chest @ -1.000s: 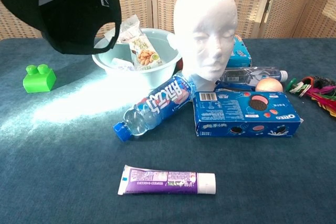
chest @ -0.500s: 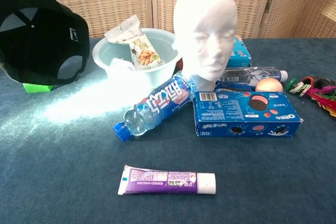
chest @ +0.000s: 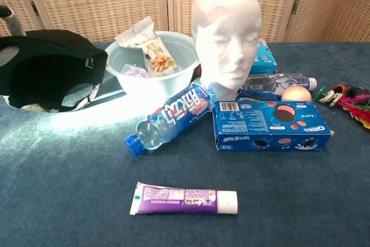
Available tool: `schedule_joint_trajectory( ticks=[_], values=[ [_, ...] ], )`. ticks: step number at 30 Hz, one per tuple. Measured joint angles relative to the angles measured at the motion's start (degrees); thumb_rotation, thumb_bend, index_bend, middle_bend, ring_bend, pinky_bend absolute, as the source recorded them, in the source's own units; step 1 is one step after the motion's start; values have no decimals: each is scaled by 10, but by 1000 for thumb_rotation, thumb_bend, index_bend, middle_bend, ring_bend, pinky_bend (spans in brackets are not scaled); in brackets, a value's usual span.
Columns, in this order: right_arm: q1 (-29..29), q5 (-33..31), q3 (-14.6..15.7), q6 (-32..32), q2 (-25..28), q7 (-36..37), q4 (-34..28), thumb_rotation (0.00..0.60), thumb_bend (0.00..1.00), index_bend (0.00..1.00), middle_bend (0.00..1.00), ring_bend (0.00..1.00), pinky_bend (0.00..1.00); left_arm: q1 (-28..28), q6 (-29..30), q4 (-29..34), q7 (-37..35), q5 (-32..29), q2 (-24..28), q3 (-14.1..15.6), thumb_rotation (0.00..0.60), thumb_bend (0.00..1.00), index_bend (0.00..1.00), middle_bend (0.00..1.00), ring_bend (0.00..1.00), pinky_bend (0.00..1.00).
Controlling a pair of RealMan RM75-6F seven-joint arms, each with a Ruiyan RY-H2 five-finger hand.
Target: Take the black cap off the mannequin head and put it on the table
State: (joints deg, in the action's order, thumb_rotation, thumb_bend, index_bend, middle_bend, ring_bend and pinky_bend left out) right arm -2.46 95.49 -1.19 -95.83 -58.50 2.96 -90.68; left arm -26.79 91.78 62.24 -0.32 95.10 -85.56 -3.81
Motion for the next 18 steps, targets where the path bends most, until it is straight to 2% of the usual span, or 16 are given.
schedule_joint_trajectory(
  ticks=[9,18],
  values=[
    [-2,-2,1,-1,-1,0,1,600,106,154,218,142,207,-9,-56,-38,12,-2,-34,13,600,469,557,974,1000,1000],
    [-1,-4,2,2,-3,1,3,600,106,154,218,142,207,-15,-119,-30,56,-22,-47,21,600,448,500,934,994,1000]
  ],
)
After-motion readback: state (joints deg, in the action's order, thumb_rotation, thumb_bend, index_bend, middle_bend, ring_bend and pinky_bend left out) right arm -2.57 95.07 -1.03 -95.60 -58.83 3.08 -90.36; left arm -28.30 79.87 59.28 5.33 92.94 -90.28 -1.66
